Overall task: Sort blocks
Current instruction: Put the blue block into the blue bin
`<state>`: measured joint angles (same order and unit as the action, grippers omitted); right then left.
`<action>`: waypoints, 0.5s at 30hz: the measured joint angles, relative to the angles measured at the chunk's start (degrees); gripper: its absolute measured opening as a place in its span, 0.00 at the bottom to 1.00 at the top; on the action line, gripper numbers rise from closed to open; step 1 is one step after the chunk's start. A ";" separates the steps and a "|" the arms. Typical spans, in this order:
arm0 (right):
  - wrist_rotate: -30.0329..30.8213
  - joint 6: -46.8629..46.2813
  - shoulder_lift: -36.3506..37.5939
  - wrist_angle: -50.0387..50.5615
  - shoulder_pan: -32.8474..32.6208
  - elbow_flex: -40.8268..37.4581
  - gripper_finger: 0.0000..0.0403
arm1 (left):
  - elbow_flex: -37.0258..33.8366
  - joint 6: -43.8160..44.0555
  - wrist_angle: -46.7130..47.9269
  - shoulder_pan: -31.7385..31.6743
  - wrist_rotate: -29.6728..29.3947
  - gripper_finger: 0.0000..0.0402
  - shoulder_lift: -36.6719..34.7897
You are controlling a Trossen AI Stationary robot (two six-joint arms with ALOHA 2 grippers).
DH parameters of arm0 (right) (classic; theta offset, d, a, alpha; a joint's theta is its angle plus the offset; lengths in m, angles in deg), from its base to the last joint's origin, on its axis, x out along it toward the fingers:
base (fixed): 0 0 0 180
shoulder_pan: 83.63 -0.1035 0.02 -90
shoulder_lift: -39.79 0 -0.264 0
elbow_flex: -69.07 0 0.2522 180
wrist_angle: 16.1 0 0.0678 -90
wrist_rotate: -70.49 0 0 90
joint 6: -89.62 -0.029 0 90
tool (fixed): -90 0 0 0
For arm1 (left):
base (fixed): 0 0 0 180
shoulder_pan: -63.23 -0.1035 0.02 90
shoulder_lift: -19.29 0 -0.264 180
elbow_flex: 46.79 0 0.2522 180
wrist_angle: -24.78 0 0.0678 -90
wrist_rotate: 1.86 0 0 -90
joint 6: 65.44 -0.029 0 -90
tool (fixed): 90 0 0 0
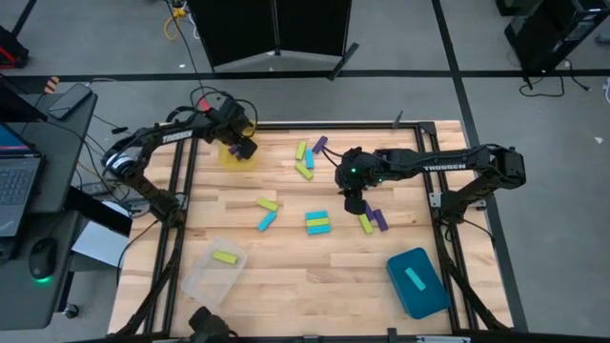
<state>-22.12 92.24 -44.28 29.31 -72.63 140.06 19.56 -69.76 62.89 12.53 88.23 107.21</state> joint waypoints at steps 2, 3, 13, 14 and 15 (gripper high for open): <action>0.00 -1.40 0.00 0.97 -0.18 0.00 0.38 | -2.18 0.33 -4.31 1.50 2.84 0.57 -3.20; 0.00 -1.90 0.00 1.11 -0.44 -0.08 0.38 | -3.49 1.08 -6.36 2.39 3.83 0.55 -5.02; -3.03 -8.00 -0.92 -9.97 -7.86 -5.10 0.38 | -19.30 8.05 -32.35 17.02 6.26 0.50 -22.73; -2.06 -9.11 -1.25 -11.09 -9.11 -5.18 0.38 | -20.96 8.50 -35.35 18.77 6.26 0.50 -24.19; -1.13 -10.36 -1.75 -12.09 -10.24 -5.18 0.38 | -22.69 8.76 -38.38 20.51 6.28 0.50 -25.24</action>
<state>-23.25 81.88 -46.04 17.22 -82.88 134.88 -3.13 -61.00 24.51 33.03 94.51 81.97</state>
